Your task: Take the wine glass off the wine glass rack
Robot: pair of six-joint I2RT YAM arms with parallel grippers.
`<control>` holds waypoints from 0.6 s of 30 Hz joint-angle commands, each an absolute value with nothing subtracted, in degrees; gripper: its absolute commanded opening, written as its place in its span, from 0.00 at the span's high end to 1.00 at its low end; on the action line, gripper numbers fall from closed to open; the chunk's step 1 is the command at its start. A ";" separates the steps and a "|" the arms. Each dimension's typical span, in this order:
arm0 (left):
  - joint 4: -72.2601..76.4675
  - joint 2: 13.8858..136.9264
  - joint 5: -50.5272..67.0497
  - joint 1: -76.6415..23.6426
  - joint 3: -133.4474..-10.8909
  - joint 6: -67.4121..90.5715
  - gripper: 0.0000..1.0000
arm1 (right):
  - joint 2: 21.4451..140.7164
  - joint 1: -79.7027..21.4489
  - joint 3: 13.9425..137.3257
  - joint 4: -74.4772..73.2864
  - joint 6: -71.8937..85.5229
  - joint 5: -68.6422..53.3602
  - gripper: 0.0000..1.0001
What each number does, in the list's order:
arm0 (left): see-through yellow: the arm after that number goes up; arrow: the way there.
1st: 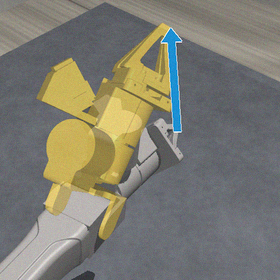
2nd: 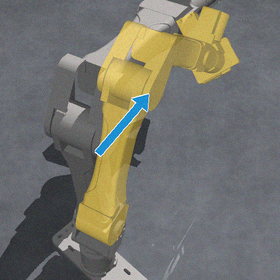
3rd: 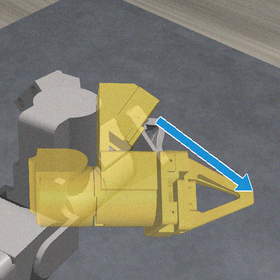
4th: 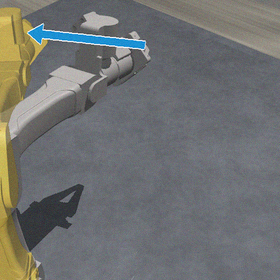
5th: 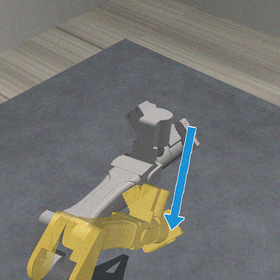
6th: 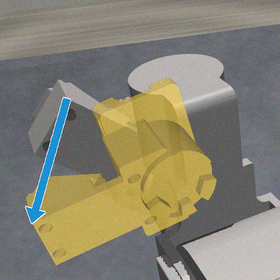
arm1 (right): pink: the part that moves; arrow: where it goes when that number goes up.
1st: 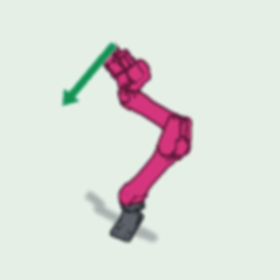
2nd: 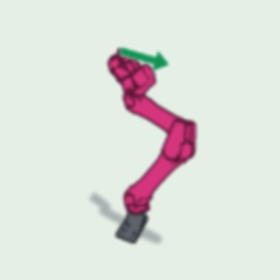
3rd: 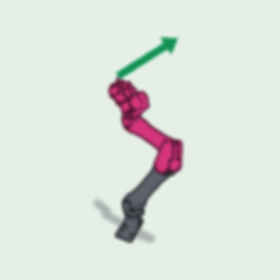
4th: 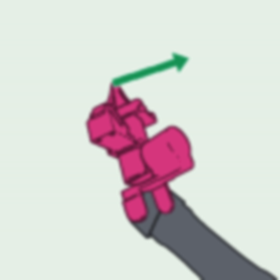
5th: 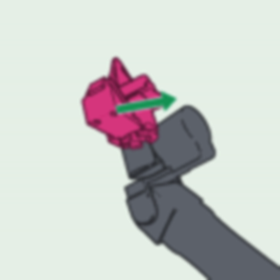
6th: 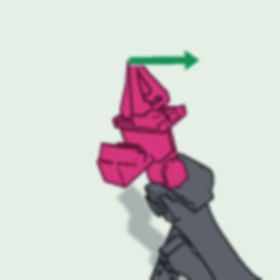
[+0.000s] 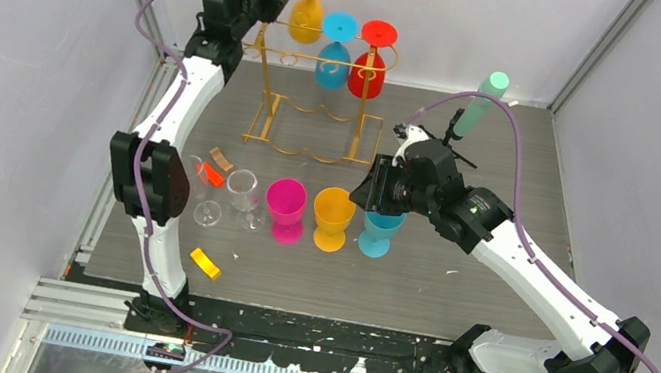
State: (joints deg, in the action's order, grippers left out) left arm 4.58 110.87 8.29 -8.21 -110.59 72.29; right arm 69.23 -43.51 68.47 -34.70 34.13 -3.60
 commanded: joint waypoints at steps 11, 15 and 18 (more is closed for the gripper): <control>18.98 102.18 16.92 -5.69 -110.00 74.27 1.00 | 66.00 -43.77 69.43 -31.13 34.34 -2.35 0.42; 18.55 99.07 21.71 -5.63 -110.43 74.54 1.00 | 65.02 -43.77 68.84 -30.45 35.22 -1.71 0.41; 17.44 95.70 24.84 -5.55 -108.89 75.91 1.00 | 64.49 -43.77 68.88 -30.67 36.28 -0.63 0.41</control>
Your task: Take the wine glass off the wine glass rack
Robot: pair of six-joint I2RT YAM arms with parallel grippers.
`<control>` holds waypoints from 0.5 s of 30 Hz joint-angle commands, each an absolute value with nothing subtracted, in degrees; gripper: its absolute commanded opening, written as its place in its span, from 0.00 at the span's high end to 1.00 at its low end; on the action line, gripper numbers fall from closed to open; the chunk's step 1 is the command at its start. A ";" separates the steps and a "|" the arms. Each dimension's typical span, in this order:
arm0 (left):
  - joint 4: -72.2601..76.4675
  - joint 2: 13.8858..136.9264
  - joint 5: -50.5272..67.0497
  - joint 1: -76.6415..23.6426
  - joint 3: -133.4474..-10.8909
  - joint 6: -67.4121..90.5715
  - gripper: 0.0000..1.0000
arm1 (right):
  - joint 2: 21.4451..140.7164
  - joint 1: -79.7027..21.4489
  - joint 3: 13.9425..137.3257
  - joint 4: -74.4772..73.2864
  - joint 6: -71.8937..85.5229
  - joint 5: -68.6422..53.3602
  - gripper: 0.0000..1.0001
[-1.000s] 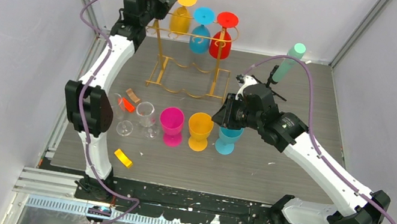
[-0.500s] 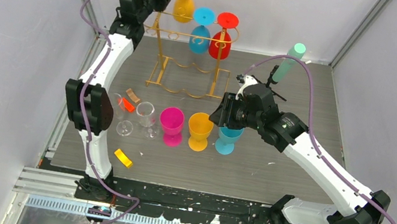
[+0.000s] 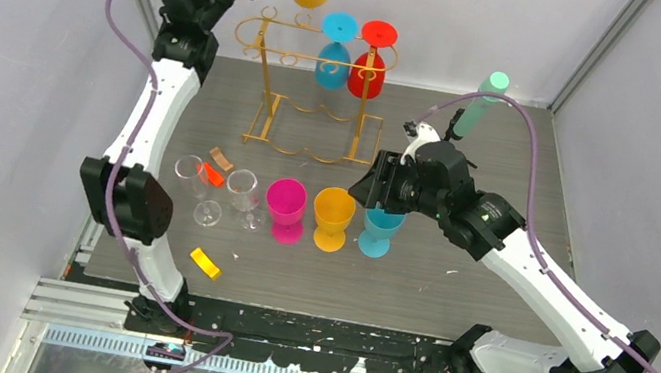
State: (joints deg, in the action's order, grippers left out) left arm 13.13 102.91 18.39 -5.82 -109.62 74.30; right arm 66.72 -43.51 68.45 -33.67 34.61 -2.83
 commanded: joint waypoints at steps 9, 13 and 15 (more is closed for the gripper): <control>17.30 80.40 31.12 -5.63 -94.76 85.61 1.00 | 59.91 -43.77 65.60 -23.87 40.28 -0.26 0.40; 18.27 73.14 32.21 -5.64 -87.52 90.30 1.00 | 56.62 -43.77 62.83 -16.89 42.28 -0.80 0.36; 18.59 70.19 33.16 -5.79 -84.28 93.33 1.00 | 54.76 -43.77 60.95 -12.16 43.78 -1.41 0.35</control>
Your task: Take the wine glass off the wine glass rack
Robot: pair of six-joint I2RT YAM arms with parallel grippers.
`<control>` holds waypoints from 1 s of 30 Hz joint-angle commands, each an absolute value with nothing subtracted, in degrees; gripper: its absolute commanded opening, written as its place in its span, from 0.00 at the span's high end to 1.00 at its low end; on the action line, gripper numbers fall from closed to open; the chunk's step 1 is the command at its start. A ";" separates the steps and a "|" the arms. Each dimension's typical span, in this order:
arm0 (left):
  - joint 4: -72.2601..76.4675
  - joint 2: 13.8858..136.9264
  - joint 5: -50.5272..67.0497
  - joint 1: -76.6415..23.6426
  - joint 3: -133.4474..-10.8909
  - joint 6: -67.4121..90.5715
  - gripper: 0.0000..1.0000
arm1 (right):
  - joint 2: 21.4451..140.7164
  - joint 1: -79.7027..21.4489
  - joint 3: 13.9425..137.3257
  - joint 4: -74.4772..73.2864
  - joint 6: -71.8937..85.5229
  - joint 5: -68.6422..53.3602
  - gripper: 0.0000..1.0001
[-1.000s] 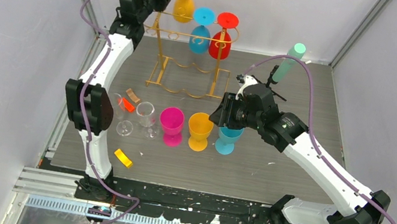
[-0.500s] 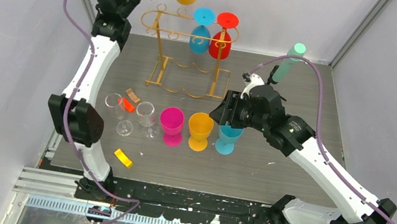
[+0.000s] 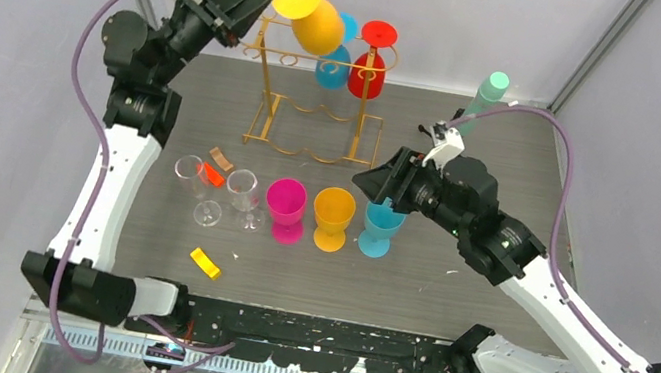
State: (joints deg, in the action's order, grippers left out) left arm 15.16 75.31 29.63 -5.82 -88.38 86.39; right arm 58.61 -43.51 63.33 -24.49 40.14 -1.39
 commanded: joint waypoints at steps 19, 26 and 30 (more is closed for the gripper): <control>23.16 49.66 39.23 -10.16 -52.63 111.24 1.00 | 46.10 -43.85 39.09 26.85 64.52 7.95 0.24; 25.66 46.77 37.64 -10.24 -47.39 114.89 1.00 | 49.91 -43.93 37.23 32.47 68.51 4.57 0.22; 27.46 47.00 37.79 -10.24 -48.03 116.09 1.00 | 50.35 -44.71 37.98 26.52 69.62 7.48 0.21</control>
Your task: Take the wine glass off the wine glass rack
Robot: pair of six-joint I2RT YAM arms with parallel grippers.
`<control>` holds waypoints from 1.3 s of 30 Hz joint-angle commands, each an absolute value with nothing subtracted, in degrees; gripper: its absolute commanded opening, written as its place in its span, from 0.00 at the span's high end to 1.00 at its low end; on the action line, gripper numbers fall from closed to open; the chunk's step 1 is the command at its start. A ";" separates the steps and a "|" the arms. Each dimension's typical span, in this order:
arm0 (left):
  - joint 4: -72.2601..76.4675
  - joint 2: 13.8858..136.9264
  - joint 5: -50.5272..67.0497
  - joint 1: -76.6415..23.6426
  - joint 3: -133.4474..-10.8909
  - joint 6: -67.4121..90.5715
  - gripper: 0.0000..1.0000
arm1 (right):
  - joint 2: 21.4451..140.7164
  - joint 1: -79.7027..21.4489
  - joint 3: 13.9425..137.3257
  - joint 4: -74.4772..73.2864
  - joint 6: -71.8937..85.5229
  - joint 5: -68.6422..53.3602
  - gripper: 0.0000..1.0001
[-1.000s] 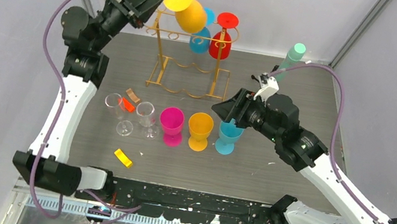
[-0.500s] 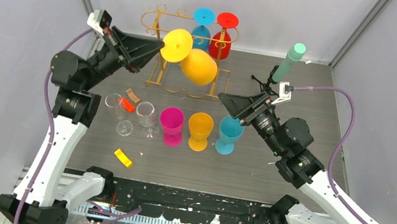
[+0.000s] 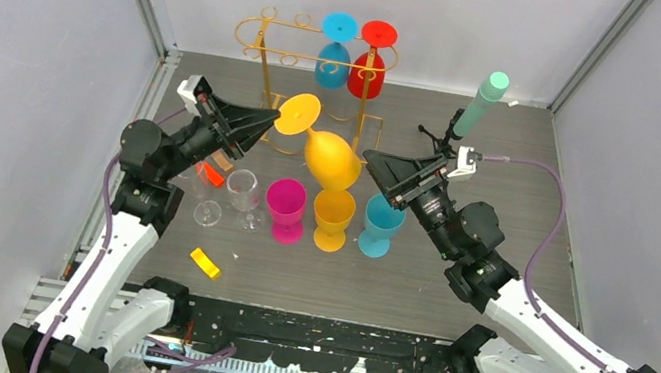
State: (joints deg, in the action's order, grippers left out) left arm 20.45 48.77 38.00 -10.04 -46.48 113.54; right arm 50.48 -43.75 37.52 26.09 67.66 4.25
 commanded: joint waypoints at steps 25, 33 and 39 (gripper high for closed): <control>24.83 45.15 35.26 -10.20 -46.27 117.02 1.00 | 57.69 -46.63 35.66 56.62 81.57 -4.73 0.41; 25.13 44.84 34.40 -10.21 -45.35 116.19 0.90 | 58.71 -46.58 38.66 56.44 81.22 -7.53 0.85; 25.56 43.86 33.58 -10.20 -45.20 113.05 0.55 | 57.12 -46.58 39.72 49.38 78.06 -5.11 1.00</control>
State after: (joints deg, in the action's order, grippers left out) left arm 22.04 45.71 34.24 -10.09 -44.42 115.94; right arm 58.02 -46.41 38.04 54.22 81.47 -6.11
